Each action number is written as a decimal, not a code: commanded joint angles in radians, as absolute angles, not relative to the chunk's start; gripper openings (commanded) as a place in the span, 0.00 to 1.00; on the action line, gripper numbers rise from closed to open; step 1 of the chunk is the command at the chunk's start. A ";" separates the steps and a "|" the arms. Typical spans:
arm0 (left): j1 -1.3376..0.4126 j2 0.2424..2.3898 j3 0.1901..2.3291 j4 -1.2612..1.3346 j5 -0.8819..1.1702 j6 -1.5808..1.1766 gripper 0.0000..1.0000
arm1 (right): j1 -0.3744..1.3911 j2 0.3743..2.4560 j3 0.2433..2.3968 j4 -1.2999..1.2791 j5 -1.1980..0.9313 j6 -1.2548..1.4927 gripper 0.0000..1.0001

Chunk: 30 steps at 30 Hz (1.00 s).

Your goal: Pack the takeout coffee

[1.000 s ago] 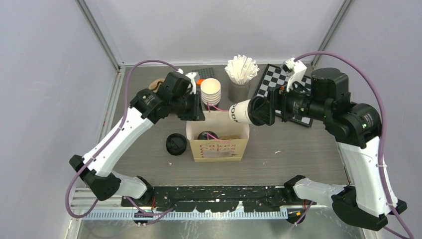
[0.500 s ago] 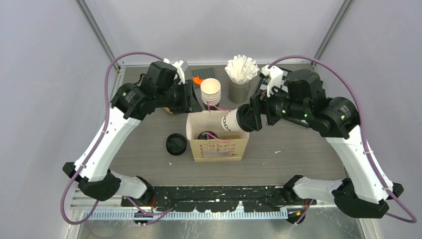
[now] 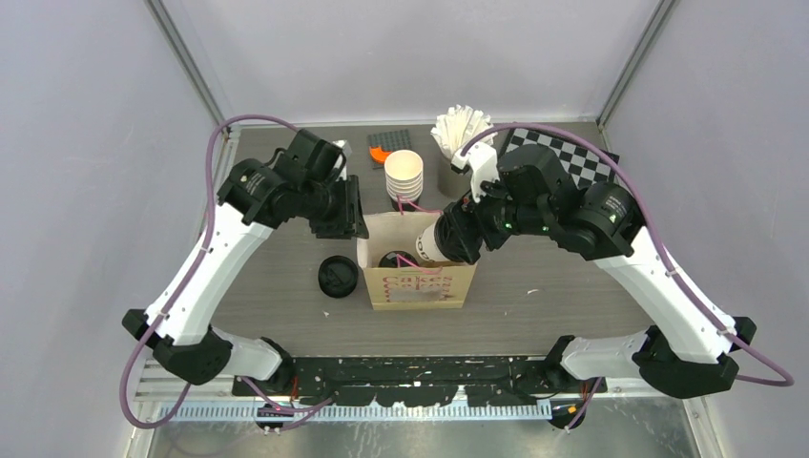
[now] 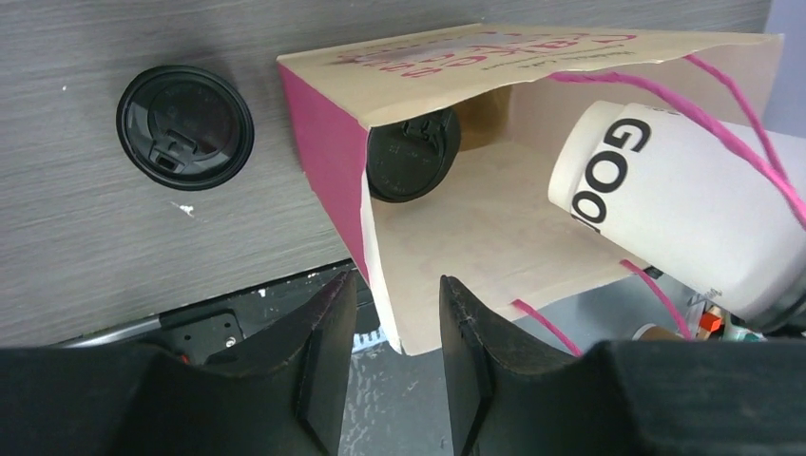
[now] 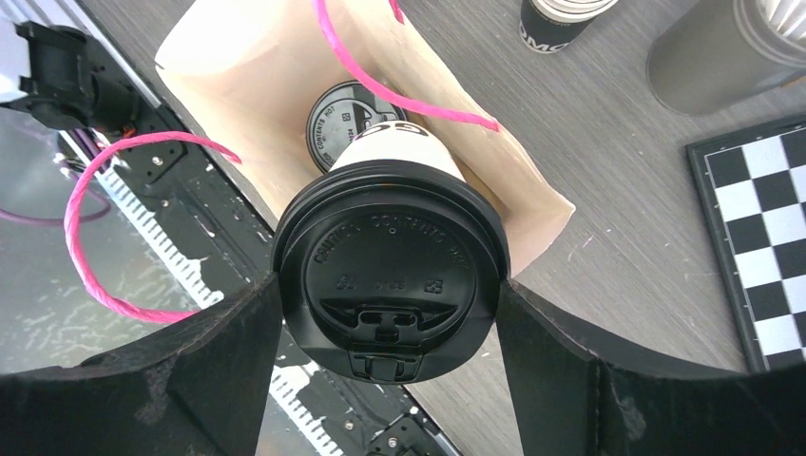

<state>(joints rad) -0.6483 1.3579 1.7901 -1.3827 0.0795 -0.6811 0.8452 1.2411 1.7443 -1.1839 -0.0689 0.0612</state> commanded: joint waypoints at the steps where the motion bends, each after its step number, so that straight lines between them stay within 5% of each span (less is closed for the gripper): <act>1: -0.634 1.393 1.780 -1.397 0.059 -0.669 0.38 | 0.887 1.247 1.767 -1.144 0.036 0.005 0.71; 15: -0.597 1.446 1.772 -1.327 0.104 -0.619 0.33 | 0.967 1.275 1.779 -1.122 0.087 -0.079 0.71; 22: -0.596 1.421 1.709 -1.179 0.184 -0.569 0.07 | 0.989 1.304 1.786 -1.111 0.112 -0.146 0.71; 30: -0.593 1.368 1.644 -0.961 0.237 -0.529 0.00 | 1.004 1.329 1.801 -1.103 0.171 -0.230 0.70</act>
<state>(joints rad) -0.5995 1.4185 1.6482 -1.1202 0.1894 -0.5682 0.9916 1.3293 1.7531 -1.1538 0.1165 -0.1638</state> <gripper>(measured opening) 0.008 0.815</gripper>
